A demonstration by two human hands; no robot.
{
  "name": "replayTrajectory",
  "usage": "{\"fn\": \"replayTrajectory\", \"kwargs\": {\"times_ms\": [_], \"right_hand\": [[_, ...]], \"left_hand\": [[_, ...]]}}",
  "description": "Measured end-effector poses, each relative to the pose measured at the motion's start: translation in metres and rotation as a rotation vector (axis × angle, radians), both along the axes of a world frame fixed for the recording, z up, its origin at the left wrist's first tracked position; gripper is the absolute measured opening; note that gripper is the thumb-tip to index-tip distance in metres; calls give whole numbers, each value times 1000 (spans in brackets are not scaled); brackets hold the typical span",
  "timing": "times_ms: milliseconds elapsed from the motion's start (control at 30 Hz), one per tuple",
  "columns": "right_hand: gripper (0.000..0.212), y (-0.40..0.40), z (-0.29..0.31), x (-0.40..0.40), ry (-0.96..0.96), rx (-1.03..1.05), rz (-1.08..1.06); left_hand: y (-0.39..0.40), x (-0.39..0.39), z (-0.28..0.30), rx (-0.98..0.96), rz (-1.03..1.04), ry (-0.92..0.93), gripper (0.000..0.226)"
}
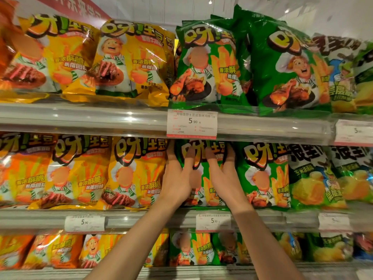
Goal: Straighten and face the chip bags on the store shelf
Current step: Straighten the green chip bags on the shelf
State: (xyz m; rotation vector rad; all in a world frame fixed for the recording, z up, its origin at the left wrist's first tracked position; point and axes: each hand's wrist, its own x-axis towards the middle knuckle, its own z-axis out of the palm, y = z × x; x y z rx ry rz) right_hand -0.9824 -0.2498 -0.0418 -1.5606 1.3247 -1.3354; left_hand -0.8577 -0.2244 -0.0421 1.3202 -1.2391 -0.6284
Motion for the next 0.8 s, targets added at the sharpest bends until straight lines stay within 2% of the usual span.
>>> {"fn": "replayTrajectory", "kwargs": {"times_ms": [100, 200, 367, 400, 500, 567, 667, 800], "right_hand": [[72, -6, 6, 3, 49, -72, -11], [55, -13, 3, 5, 158, -129, -22], [45, -24, 1, 6, 134, -138, -44], [44, -25, 0, 6, 140, -144, -55], [46, -22, -2, 6, 200, -166, -87], [48, -21, -4, 8, 205, -182, -106], [49, -22, -4, 10, 201, -167, -122], [51, -19, -1, 10, 225, -156, -126]], "left_hand": [[-10, 1, 7, 26, -3, -131, 66], [-15, 3, 8, 75, 0, -139, 69], [-12, 3, 15, 27, -24, -192, 67], [-13, 3, 17, 56, -43, -265, 68], [-12, 1, 22, 258, -25, -666, 54], [-16, 3, 19, 250, -20, -739, 59], [-18, 4, 19, 113, -28, -701, 68], [-13, 3, 17, -9, -41, -270, 59]]}}
